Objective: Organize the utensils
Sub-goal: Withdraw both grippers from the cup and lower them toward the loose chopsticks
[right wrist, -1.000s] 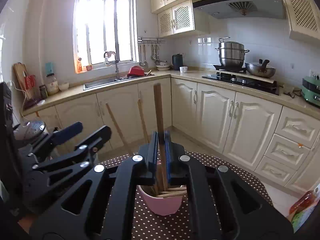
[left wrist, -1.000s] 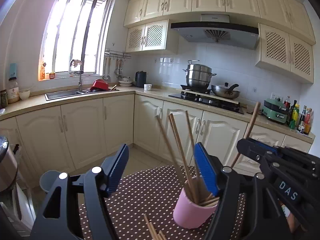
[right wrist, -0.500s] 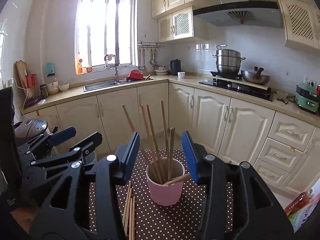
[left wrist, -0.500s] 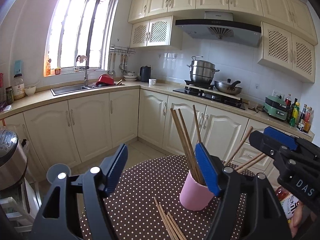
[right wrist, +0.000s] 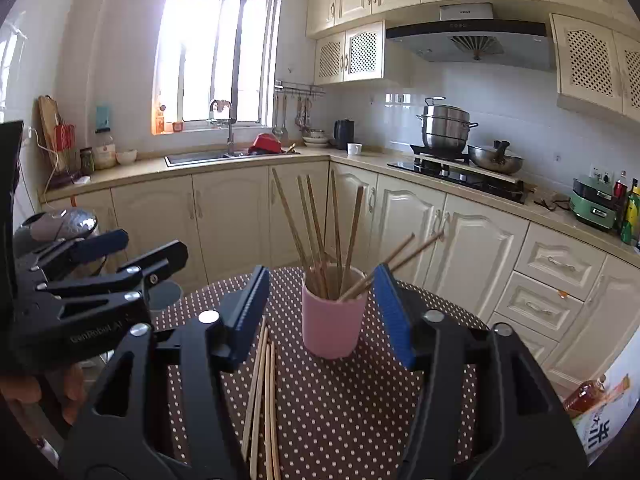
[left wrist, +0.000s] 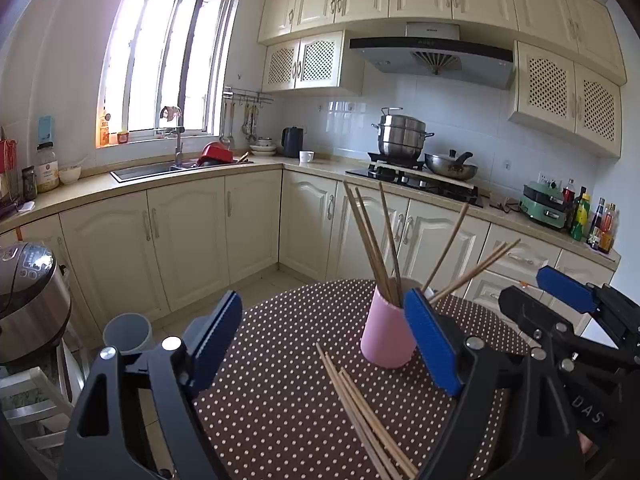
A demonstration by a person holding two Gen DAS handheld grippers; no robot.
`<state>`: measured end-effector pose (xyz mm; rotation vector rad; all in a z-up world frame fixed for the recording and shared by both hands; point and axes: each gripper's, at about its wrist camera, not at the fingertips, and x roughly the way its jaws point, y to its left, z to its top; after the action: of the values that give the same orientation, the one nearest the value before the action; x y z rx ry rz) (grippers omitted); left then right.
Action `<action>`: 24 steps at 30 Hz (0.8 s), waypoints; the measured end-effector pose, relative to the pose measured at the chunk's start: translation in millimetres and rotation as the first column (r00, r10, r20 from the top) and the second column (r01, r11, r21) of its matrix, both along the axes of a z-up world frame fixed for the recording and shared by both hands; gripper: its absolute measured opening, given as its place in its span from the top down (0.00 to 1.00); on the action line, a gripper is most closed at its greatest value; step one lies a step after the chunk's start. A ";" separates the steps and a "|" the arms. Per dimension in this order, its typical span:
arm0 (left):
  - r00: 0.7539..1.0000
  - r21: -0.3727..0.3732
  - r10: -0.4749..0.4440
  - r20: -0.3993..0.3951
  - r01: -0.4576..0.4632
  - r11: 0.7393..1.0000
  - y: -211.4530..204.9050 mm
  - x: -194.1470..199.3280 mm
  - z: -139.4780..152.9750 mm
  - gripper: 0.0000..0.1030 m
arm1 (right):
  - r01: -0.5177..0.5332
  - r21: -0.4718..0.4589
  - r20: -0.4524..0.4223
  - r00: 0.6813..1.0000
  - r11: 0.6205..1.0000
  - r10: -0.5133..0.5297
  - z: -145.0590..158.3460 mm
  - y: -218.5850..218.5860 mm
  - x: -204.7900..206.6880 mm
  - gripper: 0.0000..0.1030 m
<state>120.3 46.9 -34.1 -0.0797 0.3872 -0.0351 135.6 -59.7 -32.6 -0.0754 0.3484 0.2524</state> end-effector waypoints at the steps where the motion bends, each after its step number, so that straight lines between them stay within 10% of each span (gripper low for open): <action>1: 1.000 0.006 -0.004 -0.013 0.004 1.000 0.3 -1.5 -4.4 0.20 | 0.001 -0.006 -0.004 1.000 1.000 -0.001 -4.0 0.5 -3.6 0.42; 24: 0.935 0.004 0.015 -0.354 -0.014 1.000 22.1 46.2 -107.6 0.20 | -0.083 -0.015 -0.412 0.908 0.996 0.070 -121.0 22.6 62.1 0.42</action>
<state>166.5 69.0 -141.7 -0.0875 0.7477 -0.0053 197.8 -37.1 -153.5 -0.0671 0.7726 0.3413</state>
